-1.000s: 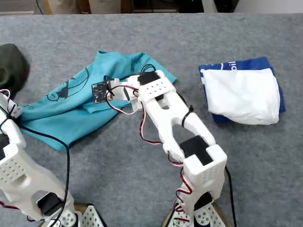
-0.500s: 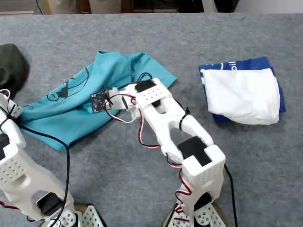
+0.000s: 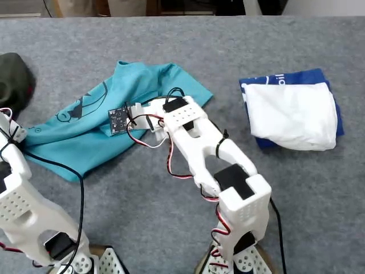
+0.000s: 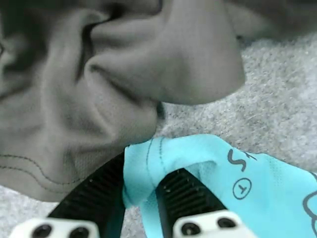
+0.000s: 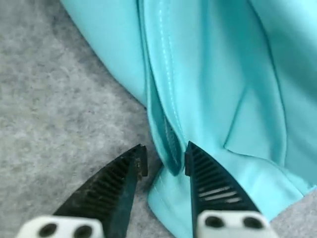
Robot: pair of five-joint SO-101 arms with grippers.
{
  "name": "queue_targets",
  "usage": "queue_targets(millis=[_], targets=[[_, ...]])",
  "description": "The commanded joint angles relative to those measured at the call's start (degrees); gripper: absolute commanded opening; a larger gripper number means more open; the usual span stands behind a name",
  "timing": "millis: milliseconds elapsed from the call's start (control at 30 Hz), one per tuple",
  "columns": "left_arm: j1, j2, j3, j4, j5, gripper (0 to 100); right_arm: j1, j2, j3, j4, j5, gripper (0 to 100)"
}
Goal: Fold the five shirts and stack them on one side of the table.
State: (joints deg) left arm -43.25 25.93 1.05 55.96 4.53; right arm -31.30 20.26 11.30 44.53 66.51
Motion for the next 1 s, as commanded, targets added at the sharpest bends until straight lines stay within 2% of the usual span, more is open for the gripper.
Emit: queue_targets(millis=[0,67,233,633,800,967], targets=[[-0.2,0.1,-1.7,0.1,0.4,2,1.2,0.0,-0.5,-2.6,-0.3,13.3],[-0.2,0.1,-1.7,0.1,0.4,2,1.2,0.0,-0.5,-3.4,-0.3,12.9],[-0.2,0.1,-1.7,0.1,0.4,2,1.3,0.0,-0.6,-3.9,-0.3,0.0],[-0.2,0.0,-1.5,0.1,0.4,2,2.7,0.0,-8.7,-2.9,-9.1,0.2],[0.8,-0.4,-1.7,1.0,0.4,2,2.9,-0.2,-18.4,6.6,-13.2,0.2],[6.0,-6.6,-9.1,12.2,-0.8,2,5.2,-6.4,-33.0,16.9,-16.1,0.2]])
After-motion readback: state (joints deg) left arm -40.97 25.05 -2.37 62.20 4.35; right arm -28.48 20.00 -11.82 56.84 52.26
